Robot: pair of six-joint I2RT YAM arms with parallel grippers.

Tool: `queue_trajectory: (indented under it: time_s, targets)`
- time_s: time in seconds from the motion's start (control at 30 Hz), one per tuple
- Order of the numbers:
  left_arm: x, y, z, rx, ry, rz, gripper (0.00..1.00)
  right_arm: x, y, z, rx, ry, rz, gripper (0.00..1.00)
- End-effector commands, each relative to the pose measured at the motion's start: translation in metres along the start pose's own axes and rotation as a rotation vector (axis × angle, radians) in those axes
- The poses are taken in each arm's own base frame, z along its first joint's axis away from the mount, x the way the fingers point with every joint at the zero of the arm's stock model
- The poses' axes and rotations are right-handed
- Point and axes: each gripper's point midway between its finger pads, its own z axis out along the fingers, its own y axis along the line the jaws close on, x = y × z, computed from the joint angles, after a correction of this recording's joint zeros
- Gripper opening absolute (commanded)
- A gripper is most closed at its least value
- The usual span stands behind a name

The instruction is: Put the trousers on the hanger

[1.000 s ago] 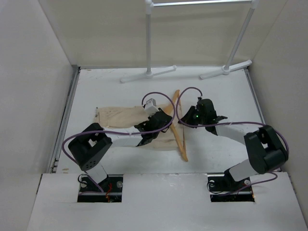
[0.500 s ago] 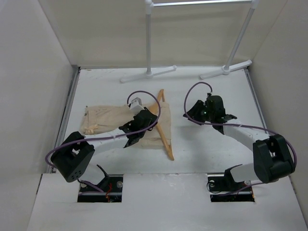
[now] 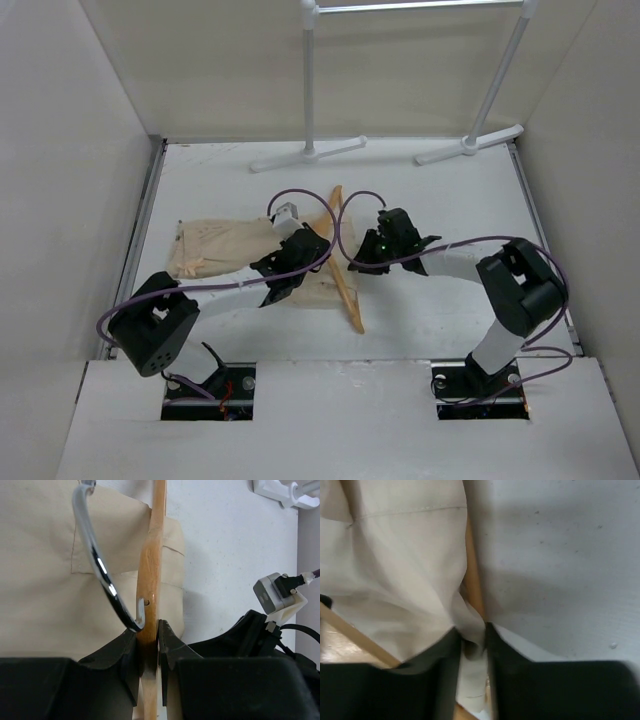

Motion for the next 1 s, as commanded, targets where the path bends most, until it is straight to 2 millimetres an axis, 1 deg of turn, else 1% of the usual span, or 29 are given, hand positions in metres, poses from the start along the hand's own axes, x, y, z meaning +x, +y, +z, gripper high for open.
queue_trajectory:
  time_s: [0.0,0.03,0.1,0.17,0.33,0.4,0.47,0.53,0.73,0.97]
  targets:
    - [0.023,0.035,-0.006,-0.099,0.082,0.106,0.05,-0.024,0.029,-0.001,-0.075,-0.084,-0.016,0.21]
    - [0.024,0.038,-0.007,-0.105,0.086,0.109,0.05,-0.025,0.030,-0.004,-0.079,-0.091,-0.012,0.15]
    - [0.025,0.042,-0.009,-0.111,0.088,0.113,0.05,-0.028,0.035,-0.014,-0.091,-0.116,-0.009,0.09]
    - [0.022,0.048,-0.011,-0.124,0.086,0.112,0.04,-0.038,0.037,-0.029,-0.102,-0.164,-0.005,0.08]
    - [0.011,0.065,-0.016,-0.167,0.075,0.114,0.04,-0.057,0.030,-0.066,-0.116,-0.248,0.023,0.07]
    - [0.005,0.073,-0.019,-0.181,0.070,0.121,0.04,-0.063,0.023,-0.080,-0.115,-0.278,0.036,0.07]
    - [0.002,0.080,-0.021,-0.196,0.069,0.127,0.04,-0.067,0.014,-0.089,-0.108,-0.296,0.048,0.07]
    - [-0.002,0.086,-0.023,-0.208,0.066,0.137,0.04,-0.069,0.002,-0.093,-0.090,-0.304,0.064,0.07]
    - [-0.018,0.092,-0.030,-0.229,0.040,0.150,0.04,-0.073,-0.033,-0.101,-0.026,-0.328,0.122,0.07]
    - [-0.035,0.091,-0.038,-0.249,0.016,0.200,0.04,-0.076,-0.059,-0.106,0.035,-0.351,0.152,0.07]
